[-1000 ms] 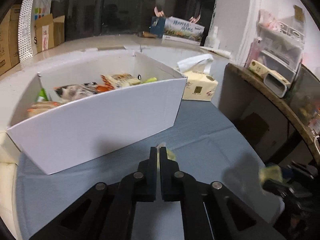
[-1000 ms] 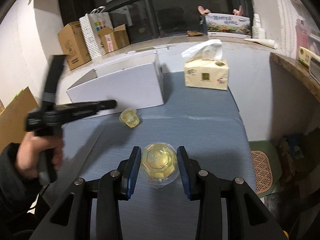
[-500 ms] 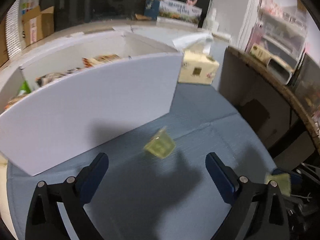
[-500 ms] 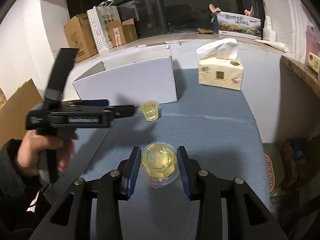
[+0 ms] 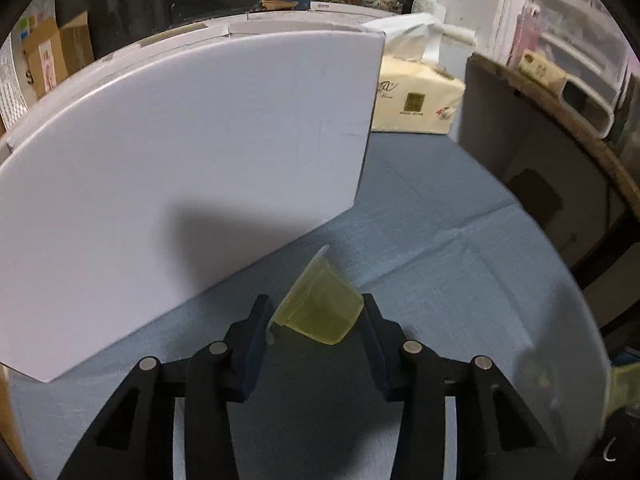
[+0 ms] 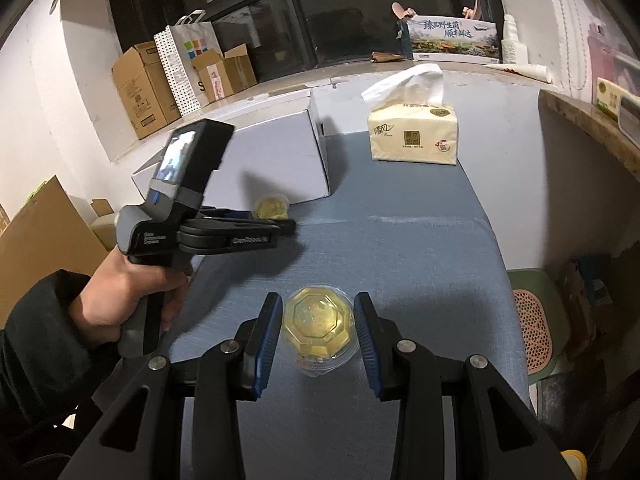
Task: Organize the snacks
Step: 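Carry both jelly cups over the box and release them inside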
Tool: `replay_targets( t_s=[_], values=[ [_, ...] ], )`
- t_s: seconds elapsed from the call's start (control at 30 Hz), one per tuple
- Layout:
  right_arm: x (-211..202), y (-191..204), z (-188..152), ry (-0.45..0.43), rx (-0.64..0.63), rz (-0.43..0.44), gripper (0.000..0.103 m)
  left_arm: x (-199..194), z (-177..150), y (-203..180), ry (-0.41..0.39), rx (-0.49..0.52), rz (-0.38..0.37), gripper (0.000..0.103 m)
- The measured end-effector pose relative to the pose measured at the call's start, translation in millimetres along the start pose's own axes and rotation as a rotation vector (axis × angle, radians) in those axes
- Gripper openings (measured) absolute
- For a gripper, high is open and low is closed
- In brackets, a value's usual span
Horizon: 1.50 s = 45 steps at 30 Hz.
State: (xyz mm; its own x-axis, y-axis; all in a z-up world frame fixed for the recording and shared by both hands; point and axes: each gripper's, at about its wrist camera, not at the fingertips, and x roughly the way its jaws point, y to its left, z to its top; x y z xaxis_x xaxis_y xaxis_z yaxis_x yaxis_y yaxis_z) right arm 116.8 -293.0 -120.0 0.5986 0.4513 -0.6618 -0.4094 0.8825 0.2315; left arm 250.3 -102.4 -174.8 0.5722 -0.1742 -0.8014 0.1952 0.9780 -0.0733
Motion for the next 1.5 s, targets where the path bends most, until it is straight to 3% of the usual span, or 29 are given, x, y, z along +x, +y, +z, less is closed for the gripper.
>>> replay_targets(
  t_s=[0.17,0.33,0.43,0.57,0.8,0.97,1.07,1.13,1.2,1.23,1.27,1.5],
  values=[
    [-1.4,4.0,1.1,-0.002,-0.012,0.000,0.040,-51.8,-16.5,16.6,-0.103,-0.041,-0.030,0.047],
    [-0.6,15.2,9.2,-0.017,-0.037,0.023,0.040,-129.9,-32.2,44.6,-0.262,-0.113,-0.056,0.048],
    [3.4,25.8,24.4,-0.031,-0.058,0.056,0.040,-173.4,-31.3,72.5,-0.346,-0.141,-0.044,0.048],
    [17.6,44.3,65.3,-0.066,-0.098,0.102,0.040,-199.9,-15.1,112.0,-0.404,-0.176,-0.020,0.048],
    [62.9,64.2,156.9,-0.113,-0.100,0.174,0.040,-181.9,37.0,164.1,-0.391,-0.196,0.023,0.048],
    [114.1,68.3,220.9,-0.102,-0.106,0.153,0.040,-155.0,71.0,174.8,-0.356,-0.154,0.064,0.048],
    [138.8,66.5,242.2,-0.078,-0.101,0.119,0.040,-144.9,81.0,181.1,-0.341,-0.149,0.082,0.048],
    [153.6,63.6,253.6,-0.071,-0.095,0.118,0.041,-137.0,86.9,186.6,-0.315,-0.155,0.097,0.056],
    [169.7,58.6,261.7,-0.024,-0.070,0.108,0.071,-132.0,89.4,190.0,-0.290,-0.170,0.121,0.103],
    [171.8,56.3,262.9,-0.019,-0.052,0.094,0.098,-134.8,86.4,189.5,-0.314,-0.167,0.136,0.103],
    [171.6,54.0,263.0,-0.030,-0.036,0.095,0.103,-136.6,84.7,188.0,-0.319,-0.157,0.139,0.103],
    [160.3,56.4,247.7,-0.038,-0.055,0.058,0.103,-147.8,72.5,177.9,-0.329,-0.147,0.148,0.103]
  ],
)
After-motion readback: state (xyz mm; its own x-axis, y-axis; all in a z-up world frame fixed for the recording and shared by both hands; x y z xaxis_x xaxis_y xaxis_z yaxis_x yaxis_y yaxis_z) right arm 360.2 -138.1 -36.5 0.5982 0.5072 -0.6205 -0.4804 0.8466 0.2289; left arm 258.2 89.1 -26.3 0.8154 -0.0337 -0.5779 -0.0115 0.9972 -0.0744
